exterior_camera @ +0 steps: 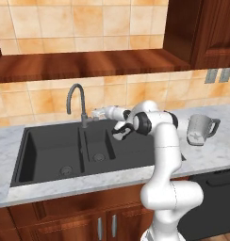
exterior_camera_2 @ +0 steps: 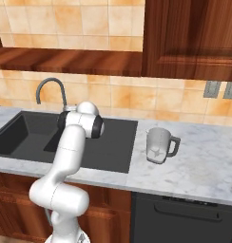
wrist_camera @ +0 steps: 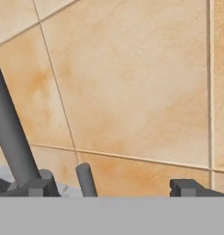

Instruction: Turn on the sink faucet and place the jug under the water for a few seconds to fill it up.

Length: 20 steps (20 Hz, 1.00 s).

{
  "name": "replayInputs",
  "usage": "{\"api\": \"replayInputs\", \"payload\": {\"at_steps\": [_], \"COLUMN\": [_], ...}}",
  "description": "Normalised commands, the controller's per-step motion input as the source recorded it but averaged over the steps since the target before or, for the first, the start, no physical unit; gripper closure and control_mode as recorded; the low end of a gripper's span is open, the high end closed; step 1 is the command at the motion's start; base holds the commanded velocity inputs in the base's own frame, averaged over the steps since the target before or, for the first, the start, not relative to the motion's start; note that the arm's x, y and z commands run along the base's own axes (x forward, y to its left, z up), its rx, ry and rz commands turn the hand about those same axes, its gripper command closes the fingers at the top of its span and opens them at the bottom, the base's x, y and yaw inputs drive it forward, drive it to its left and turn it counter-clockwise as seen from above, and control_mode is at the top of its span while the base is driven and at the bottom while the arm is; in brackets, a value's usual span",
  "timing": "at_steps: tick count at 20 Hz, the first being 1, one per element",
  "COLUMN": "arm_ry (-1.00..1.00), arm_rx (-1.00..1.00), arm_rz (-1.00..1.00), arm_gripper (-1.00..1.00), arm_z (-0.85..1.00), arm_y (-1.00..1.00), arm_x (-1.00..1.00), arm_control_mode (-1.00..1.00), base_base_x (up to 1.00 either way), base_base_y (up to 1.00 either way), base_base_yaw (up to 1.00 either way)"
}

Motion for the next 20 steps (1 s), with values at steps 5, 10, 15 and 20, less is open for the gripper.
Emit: {"api": "replayInputs", "payload": {"at_steps": [5,10,15,20], "arm_ry": [0.00,0.00,-0.02,0.00], "arm_rx": [0.06,0.05,0.10,0.11], "arm_rz": [0.08,0.09,0.07,0.06], "arm_gripper": [-1.00,-1.00,-1.00,1.00], "arm_z": [-0.59,-0.57,-0.61,-0.60], "arm_y": [0.00,0.00,-0.05,-0.07], "arm_x": [0.28,0.44,0.48,0.53], "arm_control_mode": [-1.00,-1.00,-1.00,-1.00], "base_base_x": [0.00,0.00,0.00,0.00], "base_base_y": [0.00,0.00,0.00,0.00], "base_base_yaw": [0.00,0.00,0.00,0.00]}}
